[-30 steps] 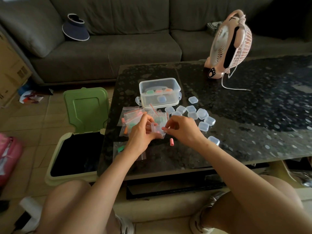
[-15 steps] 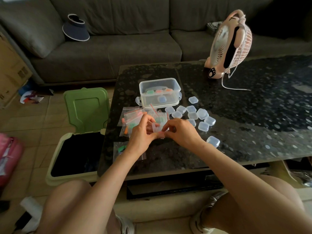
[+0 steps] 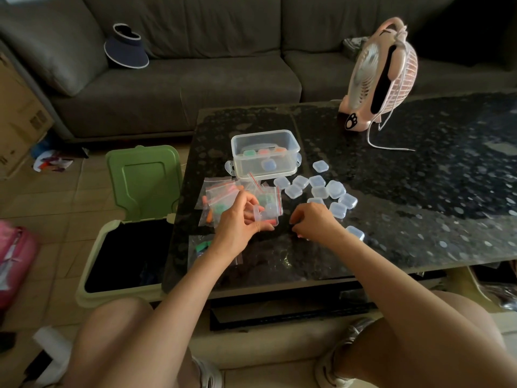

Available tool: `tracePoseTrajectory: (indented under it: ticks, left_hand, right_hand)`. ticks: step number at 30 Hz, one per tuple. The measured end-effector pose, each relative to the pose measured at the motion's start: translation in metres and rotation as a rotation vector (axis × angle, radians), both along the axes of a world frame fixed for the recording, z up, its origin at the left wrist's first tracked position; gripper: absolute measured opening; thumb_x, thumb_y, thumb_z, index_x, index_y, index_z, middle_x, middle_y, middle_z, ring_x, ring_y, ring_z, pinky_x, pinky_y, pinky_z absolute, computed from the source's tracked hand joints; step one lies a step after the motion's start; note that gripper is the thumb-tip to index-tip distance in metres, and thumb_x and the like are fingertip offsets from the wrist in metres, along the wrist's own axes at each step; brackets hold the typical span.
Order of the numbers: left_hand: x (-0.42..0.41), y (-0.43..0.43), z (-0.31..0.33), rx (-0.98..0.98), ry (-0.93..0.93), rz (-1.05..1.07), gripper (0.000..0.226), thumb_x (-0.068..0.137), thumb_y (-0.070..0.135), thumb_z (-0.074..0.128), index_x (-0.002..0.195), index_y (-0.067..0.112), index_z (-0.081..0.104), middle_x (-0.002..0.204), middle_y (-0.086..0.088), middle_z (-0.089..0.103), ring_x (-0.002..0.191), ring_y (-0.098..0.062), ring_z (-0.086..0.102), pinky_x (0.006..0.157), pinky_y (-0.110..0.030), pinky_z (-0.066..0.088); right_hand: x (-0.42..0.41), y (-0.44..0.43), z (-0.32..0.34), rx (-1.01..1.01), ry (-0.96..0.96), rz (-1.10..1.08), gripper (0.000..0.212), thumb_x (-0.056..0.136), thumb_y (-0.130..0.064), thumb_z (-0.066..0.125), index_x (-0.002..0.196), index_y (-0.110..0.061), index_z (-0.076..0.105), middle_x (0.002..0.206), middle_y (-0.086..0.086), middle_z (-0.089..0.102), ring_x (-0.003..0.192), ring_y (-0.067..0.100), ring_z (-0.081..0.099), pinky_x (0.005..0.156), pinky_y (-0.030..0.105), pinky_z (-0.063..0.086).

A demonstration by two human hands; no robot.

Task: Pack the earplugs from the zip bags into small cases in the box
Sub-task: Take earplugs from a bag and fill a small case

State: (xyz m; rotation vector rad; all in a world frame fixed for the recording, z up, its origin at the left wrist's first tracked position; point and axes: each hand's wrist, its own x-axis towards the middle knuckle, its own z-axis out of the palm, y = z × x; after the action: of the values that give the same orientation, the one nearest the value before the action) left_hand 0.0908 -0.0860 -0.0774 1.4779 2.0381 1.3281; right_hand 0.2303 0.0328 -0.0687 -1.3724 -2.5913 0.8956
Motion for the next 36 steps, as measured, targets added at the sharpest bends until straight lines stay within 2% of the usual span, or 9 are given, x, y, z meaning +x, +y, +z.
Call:
tracePoseTrajectory:
  ticks: [3, 6, 11, 17, 20, 24, 28, 32, 36]
  left_hand:
    - [0.0, -0.001, -0.002, -0.018, -0.01, -0.005, 0.048, 0.068, 0.03, 0.08, 0.098, 0.018, 0.043, 0.101, -0.002, 0.067, 0.087, -0.015, 0.066, 0.077, -0.03, 0.055]
    - [0.002, -0.001, -0.002, -0.019, -0.036, -0.01, 0.048, 0.07, 0.031, 0.079, 0.099, 0.018, 0.043, 0.1, -0.001, 0.067, 0.087, -0.017, 0.066, 0.076, -0.029, 0.056]
    - [0.004, 0.001, -0.001, -0.013, -0.068, -0.022, 0.051, 0.067, 0.034, 0.079, 0.1, 0.019, 0.043, 0.099, -0.001, 0.068, 0.086, -0.014, 0.067, 0.075, -0.025, 0.056]
    - [0.004, 0.002, -0.002, 0.013, -0.096, -0.03, 0.051, 0.069, 0.03, 0.08, 0.1, 0.017, 0.043, 0.1, -0.003, 0.068, 0.089, -0.017, 0.067, 0.08, -0.033, 0.056]
    - [0.002, 0.002, -0.002, 0.021, -0.107, -0.038, 0.051, 0.068, 0.03, 0.08, 0.1, 0.016, 0.043, 0.1, -0.004, 0.068, 0.09, -0.018, 0.067, 0.081, -0.038, 0.056]
    - [0.002, 0.0, 0.0, 0.047, -0.056, -0.02, 0.048, 0.067, 0.038, 0.075, 0.098, 0.016, 0.045, 0.1, -0.002, 0.064, 0.088, -0.018, 0.066, 0.076, -0.035, 0.057]
    - [0.0, 0.003, -0.004, 0.076, 0.001, 0.006, 0.046, 0.07, 0.036, 0.076, 0.1, 0.01, 0.053, 0.102, -0.006, 0.06, 0.089, -0.02, 0.062, 0.072, -0.032, 0.056]
    - [0.0, 0.004, -0.007, 0.063, 0.096, -0.017, 0.044, 0.067, 0.024, 0.082, 0.099, 0.008, 0.057, 0.107, -0.005, 0.053, 0.09, -0.016, 0.055, 0.065, -0.009, 0.047]
    - [-0.001, 0.004, -0.008, 0.018, 0.103, -0.032, 0.064, 0.062, 0.035, 0.083, 0.112, 0.008, 0.053, 0.116, -0.002, 0.048, 0.093, -0.011, 0.052, 0.068, -0.01, 0.046]
  right_hand:
    - [-0.002, -0.005, 0.013, -0.222, 0.336, -0.069, 0.013, 0.085, 0.002, 0.062, 0.091, -0.006, 0.07, 0.067, 0.005, 0.065, 0.054, 0.007, 0.062, 0.06, 0.019, 0.057]
    - [-0.006, -0.011, 0.02, -0.244, 0.623, -0.087, 0.009, 0.08, 0.0, 0.071, 0.089, -0.002, 0.072, 0.068, 0.001, 0.068, 0.057, 0.007, 0.065, 0.061, 0.017, 0.056]
    - [-0.012, -0.016, 0.013, -0.001, 0.544, -0.003, 0.012, 0.071, -0.015, 0.081, 0.08, -0.011, 0.074, 0.073, -0.006, 0.068, 0.064, 0.001, 0.059, 0.063, 0.01, 0.045]
    - [-0.015, -0.017, 0.005, 0.165, 0.479, 0.003, 0.016, 0.069, -0.025, 0.081, 0.078, -0.014, 0.074, 0.088, -0.001, 0.058, 0.075, 0.011, 0.05, 0.066, 0.026, 0.046]
    - [-0.016, -0.017, 0.007, 0.078, 0.478, -0.002, 0.017, 0.071, -0.024, 0.081, 0.081, -0.013, 0.073, 0.089, 0.001, 0.06, 0.076, 0.013, 0.053, 0.068, 0.027, 0.047]
    - [-0.013, -0.019, 0.016, -0.305, 0.628, -0.075, 0.015, 0.088, -0.015, 0.065, 0.099, -0.005, 0.064, 0.092, 0.015, 0.067, 0.074, 0.025, 0.067, 0.068, 0.032, 0.059]
    - [-0.012, -0.028, 0.028, -0.632, 0.637, -0.105, 0.035, 0.094, -0.031, 0.055, 0.112, 0.0, 0.053, 0.087, 0.018, 0.066, 0.06, 0.02, 0.068, 0.052, 0.027, 0.056]
    - [-0.011, -0.031, 0.028, -0.593, 0.601, -0.032, 0.031, 0.085, -0.016, 0.068, 0.109, -0.005, 0.052, 0.077, 0.011, 0.064, 0.055, 0.015, 0.064, 0.052, 0.022, 0.054]
    - [-0.012, -0.027, 0.026, -0.546, 0.647, -0.068, 0.035, 0.079, 0.001, 0.07, 0.11, 0.0, 0.055, 0.073, 0.013, 0.064, 0.054, 0.015, 0.064, 0.054, 0.023, 0.055]
